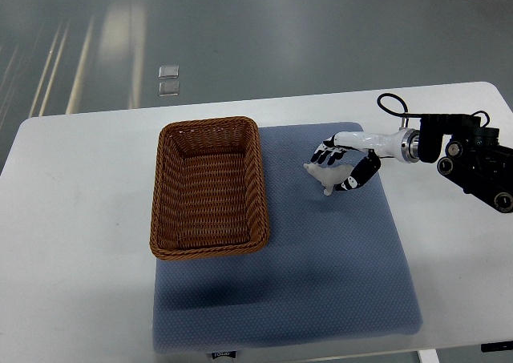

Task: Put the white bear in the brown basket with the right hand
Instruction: 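Lower the right hand over the bear and close fingers around it, then lift the bear with the right hand and carry it over the basket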

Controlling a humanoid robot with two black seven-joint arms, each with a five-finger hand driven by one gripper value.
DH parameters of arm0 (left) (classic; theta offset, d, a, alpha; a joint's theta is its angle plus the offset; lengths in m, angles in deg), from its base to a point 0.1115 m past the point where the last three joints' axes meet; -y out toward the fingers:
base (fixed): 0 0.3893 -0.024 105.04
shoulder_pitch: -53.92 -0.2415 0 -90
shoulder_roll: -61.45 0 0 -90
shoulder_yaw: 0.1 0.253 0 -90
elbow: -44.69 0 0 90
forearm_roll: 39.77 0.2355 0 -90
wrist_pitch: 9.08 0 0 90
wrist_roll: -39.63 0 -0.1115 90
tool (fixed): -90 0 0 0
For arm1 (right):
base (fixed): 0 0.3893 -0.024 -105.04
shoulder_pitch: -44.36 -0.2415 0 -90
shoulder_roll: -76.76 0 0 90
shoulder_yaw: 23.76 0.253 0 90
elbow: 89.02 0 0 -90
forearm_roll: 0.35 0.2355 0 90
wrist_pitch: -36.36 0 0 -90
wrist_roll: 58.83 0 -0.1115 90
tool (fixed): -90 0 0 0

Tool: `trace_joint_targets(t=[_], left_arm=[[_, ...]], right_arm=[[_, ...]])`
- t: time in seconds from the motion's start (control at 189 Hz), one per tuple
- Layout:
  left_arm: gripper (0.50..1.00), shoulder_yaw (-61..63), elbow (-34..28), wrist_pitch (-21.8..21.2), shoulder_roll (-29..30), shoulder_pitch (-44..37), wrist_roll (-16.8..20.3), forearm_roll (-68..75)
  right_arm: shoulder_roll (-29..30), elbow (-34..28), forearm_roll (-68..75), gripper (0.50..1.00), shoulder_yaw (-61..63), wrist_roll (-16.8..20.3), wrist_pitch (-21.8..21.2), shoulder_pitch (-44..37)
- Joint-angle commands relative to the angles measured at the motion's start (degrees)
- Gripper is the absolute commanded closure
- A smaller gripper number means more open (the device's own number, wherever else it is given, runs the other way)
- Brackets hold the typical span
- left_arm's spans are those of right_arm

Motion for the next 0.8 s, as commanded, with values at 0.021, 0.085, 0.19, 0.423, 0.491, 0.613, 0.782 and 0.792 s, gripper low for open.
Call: trace_joint_targets(t=[0.021, 0.085, 0.19, 0.423, 0.491, 0.613, 0.782, 0.792], left_arm=[[0.500, 0.0, 0.0, 0.0, 0.0, 0.0, 0.0, 0.0], [0.500, 0.0, 0.0, 0.0, 0.0, 0.0, 0.0, 0.0], [0.500, 0.0, 0.0, 0.0, 0.0, 0.0, 0.0, 0.0], [0.500, 0.0, 0.0, 0.0, 0.0, 0.0, 0.0, 0.0], [0.500, 0.0, 0.0, 0.0, 0.0, 0.0, 0.0, 0.0], [0.500, 0.0, 0.0, 0.0, 0.0, 0.0, 0.0, 0.0], [0.500, 0.0, 0.0, 0.0, 0.0, 0.0, 0.0, 0.0], [0.500, 0.0, 0.0, 0.0, 0.0, 0.0, 0.0, 0.0]], right_arm=[[-0.1, 0.1, 0.0, 0.760, -0.7, -0.3, 0.0, -0.1], [-0.1, 0.0, 0.0, 0.773, -0.7, -0.5, 0.0, -0.1], [-0.2, 0.0, 0.0, 0.797, -0.6, -0.9, 0.0, -0.1], [-0.1, 0.0, 0.0, 0.993, -0.8, -0.9, -0.3, -0.8], [-0.1, 0.0, 0.0, 1.000, -1.3, -1.0, -0.3, -0.8], [-0.2, 0.0, 0.0, 1.000, -1.6, -2.1, -0.3, -1.2], [-1.5, 0.2, 0.8, 1.000, -0.9, -2.9, -0.2, -6.6], [-1.6, 0.2, 1.0, 1.000, -0.8, -2.9, -0.2, -7.0]])
